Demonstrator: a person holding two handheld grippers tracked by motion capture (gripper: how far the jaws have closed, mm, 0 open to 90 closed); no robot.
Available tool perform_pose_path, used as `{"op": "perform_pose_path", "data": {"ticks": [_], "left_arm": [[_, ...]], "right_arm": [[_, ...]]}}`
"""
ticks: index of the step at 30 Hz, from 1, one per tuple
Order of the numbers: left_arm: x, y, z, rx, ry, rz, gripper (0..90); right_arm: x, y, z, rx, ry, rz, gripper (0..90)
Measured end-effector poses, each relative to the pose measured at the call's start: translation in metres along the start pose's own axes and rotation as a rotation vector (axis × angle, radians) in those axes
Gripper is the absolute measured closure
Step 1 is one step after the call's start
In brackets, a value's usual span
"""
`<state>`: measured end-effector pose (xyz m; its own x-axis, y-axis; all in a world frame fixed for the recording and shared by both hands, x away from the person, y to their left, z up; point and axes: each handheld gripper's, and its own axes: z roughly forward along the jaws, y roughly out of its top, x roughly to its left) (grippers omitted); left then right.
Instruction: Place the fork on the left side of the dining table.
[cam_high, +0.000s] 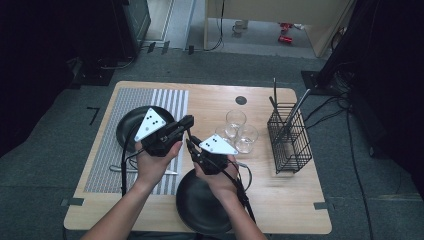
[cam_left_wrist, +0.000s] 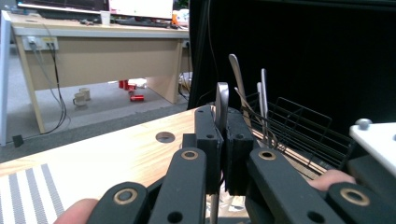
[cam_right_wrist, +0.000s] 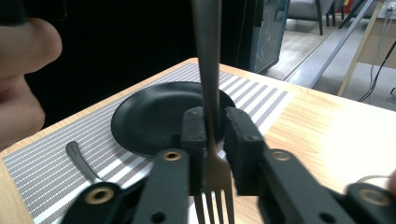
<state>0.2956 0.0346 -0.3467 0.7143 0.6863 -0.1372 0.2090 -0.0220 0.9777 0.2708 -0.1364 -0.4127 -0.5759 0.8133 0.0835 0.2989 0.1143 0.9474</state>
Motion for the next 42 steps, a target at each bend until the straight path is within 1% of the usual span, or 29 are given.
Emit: {"op": "perform_pose_path", "data": {"ticks": [2,3,4,6,8,9,10,11,12,13,14,15,16,17,20,23,26,27,28,31,32,33,35,36,38,39,41,42], "left_arm": [[0.002,0.0,0.0,-0.006,0.003,-0.005,88.3],[0.002,0.0,0.0,-0.006,0.003,-0.005,88.3],[0.003,0.001,0.0,-0.01,0.008,-0.005,88.3],[0.005,0.001,0.0,-0.014,0.007,-0.011,88.3],[0.007,0.002,0.0,-0.02,0.013,-0.012,88.3],[0.007,0.002,0.0,-0.019,0.014,-0.012,88.3],[0.007,0.002,0.0,-0.019,0.014,-0.012,88.3],[0.01,0.003,0.0,-0.02,0.018,-0.007,88.3],[0.01,0.003,0.0,-0.02,0.018,-0.007,88.3],[0.011,0.003,0.0,-0.023,0.022,-0.007,88.3],[0.012,0.003,0.0,-0.024,0.025,-0.005,88.3],[0.015,0.003,0.0,-0.025,0.031,-0.008,88.4],[0.015,0.003,0.0,-0.025,0.031,-0.008,88.3],[0.019,0.002,0.0,-0.027,0.039,-0.016,88.3],[0.023,0.002,-0.001,-0.03,0.052,-0.021,88.3],[0.027,0.002,-0.002,-0.035,0.061,-0.022,88.4],[0.029,0.002,-0.001,-0.037,0.064,-0.021,88.4],[0.031,0.002,-0.001,-0.036,0.066,-0.02,88.4],[0.033,0.002,-0.001,-0.039,0.071,-0.022,88.4],[0.037,0.001,-0.001,-0.039,0.079,-0.027,88.4],[0.037,0.001,-0.001,-0.039,0.079,-0.027,88.4],[0.04,0.001,0.0,-0.041,0.087,-0.035,88.4],[0.041,0.001,0.0,-0.042,0.09,-0.039,88.3],[0.043,0.002,0.001,-0.043,0.101,-0.038,88.4],[0.045,0.002,0.001,-0.047,0.106,-0.038,88.3],[0.048,0.002,0.002,-0.047,0.111,-0.042,88.3],[0.051,0.003,0.003,-0.041,0.099,-0.049,88.3],[0.052,0.003,0.004,-0.04,0.101,-0.05,88.3]], "right_arm": [[-0.003,-0.001,-0.004,0.002,0.001,0.002,67.8],[-0.003,-0.001,-0.004,0.002,0.001,0.002,67.8],[-0.007,-0.002,-0.009,0.004,-0.001,0.009,58.3],[-0.011,-0.004,-0.014,0.012,-0.003,0.013,52.3],[-0.016,-0.007,-0.019,0.022,-0.009,0.006,46.4],[-0.018,-0.008,-0.023,0.033,-0.012,0.005,41.5],[-0.02,-0.01,-0.026,0.044,-0.021,0.005,36.2],[-0.024,-0.012,-0.03,0.058,-0.042,0.004,32.1],[-0.024,-0.012,-0.03,0.058,-0.042,0.004,32.1],[-0.026,-0.014,-0.033,0.064,-0.053,0.004,28.5],[-0.03,-0.017,-0.038,0.071,-0.067,0.008,25.2],[-0.038,-0.021,-0.046,0.078,-0.086,0.019,20.6],[-0.038,-0.021,-0.046,0.078,-0.086,0.019,20.6],[-0.046,-0.026,-0.055,0.085,-0.105,0.042,17.6],[-0.057,-0.033,-0.067,0.096,-0.118,0.061,13.8],[-0.068,-0.042,-0.08,0.101,-0.138,0.076,12.7],[-0.077,-0.053,-0.092,0.116,-0.163,0.079,12.2],[-0.077,-0.053,-0.092,0.116,-0.163,0.079,12.2],[-0.082,-0.063,-0.1,0.132,-0.169,0.094,11.6],[-0.089,-0.076,-0.108,0.151,-0.183,0.109,11.6],[-0.089,-0.076,-0.108,0.151,-0.183,0.109,11.6],[-0.094,-0.085,-0.114,0.164,-0.191,0.131,11.6],[-0.096,-0.088,-0.116,0.166,-0.192,0.139,11.7],[-0.1,-0.096,-0.122,0.172,-0.197,0.151,11.7],[-0.104,-0.102,-0.125,0.182,-0.202,0.157,11.8],[-0.105,-0.105,-0.127,0.19,-0.205,0.159,12.4],[-0.109,-0.11,-0.129,0.202,-0.209,0.163,12.5],[-0.11,-0.112,-0.13,0.209,-0.21,0.162,12.5]]}}
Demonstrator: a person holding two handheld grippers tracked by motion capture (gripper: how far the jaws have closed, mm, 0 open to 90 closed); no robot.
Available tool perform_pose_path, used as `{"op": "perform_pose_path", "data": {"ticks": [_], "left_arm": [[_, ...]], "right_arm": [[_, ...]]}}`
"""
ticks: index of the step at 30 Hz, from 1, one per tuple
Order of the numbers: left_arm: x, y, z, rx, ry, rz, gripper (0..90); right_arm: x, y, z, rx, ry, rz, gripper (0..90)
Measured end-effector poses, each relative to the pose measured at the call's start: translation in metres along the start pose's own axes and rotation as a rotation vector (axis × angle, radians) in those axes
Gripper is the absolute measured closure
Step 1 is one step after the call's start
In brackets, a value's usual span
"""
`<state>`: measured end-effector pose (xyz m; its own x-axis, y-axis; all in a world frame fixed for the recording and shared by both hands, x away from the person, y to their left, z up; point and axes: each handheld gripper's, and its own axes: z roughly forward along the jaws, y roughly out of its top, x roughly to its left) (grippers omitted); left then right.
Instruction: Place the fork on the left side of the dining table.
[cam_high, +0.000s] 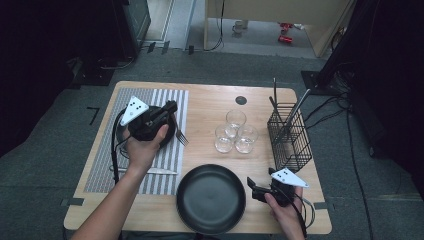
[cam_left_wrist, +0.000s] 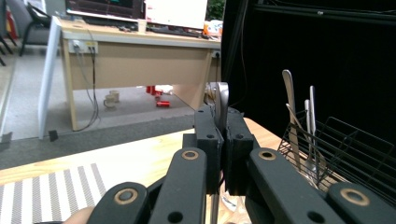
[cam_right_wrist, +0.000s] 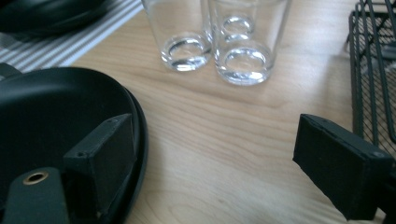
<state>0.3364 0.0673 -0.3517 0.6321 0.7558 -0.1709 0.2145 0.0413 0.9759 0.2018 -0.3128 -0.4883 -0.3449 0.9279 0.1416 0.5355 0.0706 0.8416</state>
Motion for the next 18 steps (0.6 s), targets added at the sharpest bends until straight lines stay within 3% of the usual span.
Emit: {"op": "perform_pose_path", "data": {"ticks": [7,9,14,18], "left_arm": [[0.009,0.0,0.007,-0.001,0.044,0.0,88.3],[0.011,0.0,0.009,0.001,0.036,0.001,88.3],[0.023,0.001,0.012,-0.018,0.061,-0.004,88.3],[0.03,0.002,0.012,-0.033,0.087,-0.01,88.3]], "right_arm": [[-0.011,-0.011,0.003,0.053,-0.013,0.0,12.6],[-0.012,-0.012,0.004,0.059,-0.018,-0.003,12.6],[-0.014,-0.018,0.012,0.136,-0.043,-0.03,12.5],[-0.017,-0.02,0.015,0.161,-0.053,-0.041,12.5]]}}
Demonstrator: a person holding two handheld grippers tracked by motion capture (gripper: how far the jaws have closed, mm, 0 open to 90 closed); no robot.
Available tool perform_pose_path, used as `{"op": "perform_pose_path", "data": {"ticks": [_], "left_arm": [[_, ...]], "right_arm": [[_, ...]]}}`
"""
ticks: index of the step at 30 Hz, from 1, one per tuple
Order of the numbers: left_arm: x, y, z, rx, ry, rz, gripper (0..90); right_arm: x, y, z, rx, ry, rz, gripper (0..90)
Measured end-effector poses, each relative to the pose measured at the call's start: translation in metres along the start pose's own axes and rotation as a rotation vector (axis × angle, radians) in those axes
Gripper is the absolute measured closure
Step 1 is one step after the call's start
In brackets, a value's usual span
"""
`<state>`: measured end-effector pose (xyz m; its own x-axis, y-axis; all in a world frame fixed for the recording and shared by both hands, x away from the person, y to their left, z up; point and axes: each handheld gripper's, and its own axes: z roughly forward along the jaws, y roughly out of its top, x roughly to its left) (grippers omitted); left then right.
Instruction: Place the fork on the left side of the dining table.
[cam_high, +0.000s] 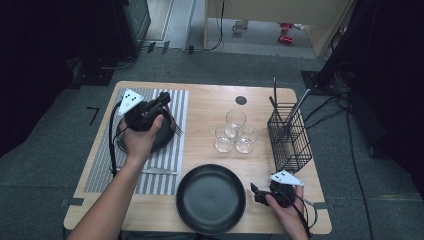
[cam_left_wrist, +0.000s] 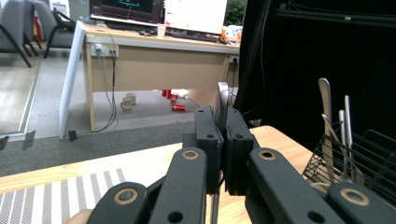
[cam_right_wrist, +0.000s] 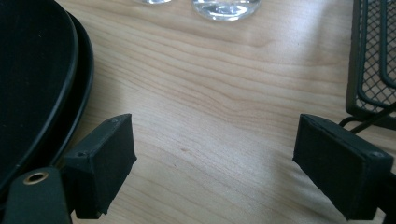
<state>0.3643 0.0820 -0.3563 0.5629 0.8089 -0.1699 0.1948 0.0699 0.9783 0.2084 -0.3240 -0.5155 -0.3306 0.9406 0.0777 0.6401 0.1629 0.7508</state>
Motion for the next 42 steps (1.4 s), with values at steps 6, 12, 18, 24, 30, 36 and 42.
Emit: {"op": "perform_pose_path", "data": {"ticks": [6,12,18,24,30,36,42], "left_arm": [[0.007,0.005,0.001,-0.022,0.021,0.012,88.3],[0.019,0.012,0.004,-0.043,0.024,0.0,88.4],[0.03,0.014,0.014,-0.042,0.069,-0.006,88.4],[0.043,0.01,0.024,-0.052,0.113,-0.056,88.4],[0.052,0.005,0.034,-0.062,0.138,-0.093,88.4],[0.059,0.004,0.051,-0.063,0.178,-0.117,88.4],[0.062,0.004,0.063,-0.079,0.196,-0.149,88.3]], "right_arm": [[-0.002,-0.001,0.005,0.035,-0.023,-0.01,12.3],[-0.002,-0.003,0.008,0.049,-0.035,-0.037,10.5],[-0.005,-0.004,0.011,0.043,-0.024,-0.051,6.3],[-0.005,-0.004,0.011,0.045,-0.024,-0.048,6.2],[-0.005,-0.004,0.011,0.044,-0.024,-0.048,6.2],[-0.005,-0.004,0.011,0.045,-0.025,-0.048,6.2],[-0.005,-0.004,0.011,0.044,-0.024,-0.047,6.2]]}}
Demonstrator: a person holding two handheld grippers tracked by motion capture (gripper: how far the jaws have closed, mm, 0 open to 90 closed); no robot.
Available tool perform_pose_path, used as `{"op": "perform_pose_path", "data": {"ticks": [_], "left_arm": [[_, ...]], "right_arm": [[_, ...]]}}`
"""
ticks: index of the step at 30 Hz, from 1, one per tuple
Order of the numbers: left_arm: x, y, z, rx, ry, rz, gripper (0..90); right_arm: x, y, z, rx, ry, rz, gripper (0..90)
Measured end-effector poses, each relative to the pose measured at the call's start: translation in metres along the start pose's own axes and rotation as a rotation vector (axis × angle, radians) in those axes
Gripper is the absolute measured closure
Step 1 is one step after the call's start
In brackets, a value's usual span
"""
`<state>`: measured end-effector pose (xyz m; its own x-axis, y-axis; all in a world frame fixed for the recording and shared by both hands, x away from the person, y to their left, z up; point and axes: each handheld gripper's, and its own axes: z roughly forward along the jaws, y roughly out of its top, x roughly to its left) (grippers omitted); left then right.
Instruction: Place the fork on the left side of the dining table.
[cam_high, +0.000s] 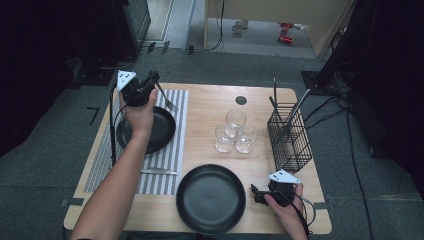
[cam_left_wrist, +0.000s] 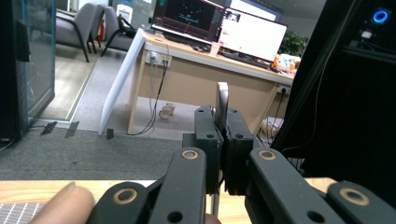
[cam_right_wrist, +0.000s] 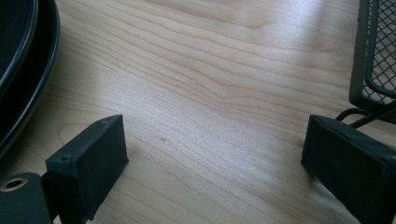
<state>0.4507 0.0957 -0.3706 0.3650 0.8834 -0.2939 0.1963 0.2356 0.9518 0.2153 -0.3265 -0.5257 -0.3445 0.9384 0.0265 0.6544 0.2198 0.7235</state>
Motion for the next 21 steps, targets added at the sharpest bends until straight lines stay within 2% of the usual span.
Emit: {"op": "perform_pose_path", "data": {"ticks": [4,7,12,14,18,21], "left_arm": [[0.004,-0.004,0.013,0.004,0.015,-0.013,88.3],[0.008,-0.006,0.022,0.041,0.004,-0.03,88.4],[0.015,-0.013,0.031,0.031,0.023,-0.042,88.3],[0.023,-0.019,0.037,0.036,0.03,-0.075,88.3],[0.029,-0.024,0.042,0.038,0.047,-0.091,88.3],[0.036,-0.029,0.049,0.025,0.058,-0.131,88.3]], "right_arm": [[0.0,0.0,0.0,0.0,-0.001,0.001,6.2],[0.0,0.0,0.0,0.0,-0.001,0.001,6.2],[0.0,0.0,0.0,0.0,-0.001,0.001,6.2],[0.0,0.0,0.0,0.0,-0.001,0.001,6.2],[0.0,0.0,0.0,0.0,-0.001,0.001,6.3],[0.0,0.0,0.0,0.0,-0.001,0.001,6.3]]}}
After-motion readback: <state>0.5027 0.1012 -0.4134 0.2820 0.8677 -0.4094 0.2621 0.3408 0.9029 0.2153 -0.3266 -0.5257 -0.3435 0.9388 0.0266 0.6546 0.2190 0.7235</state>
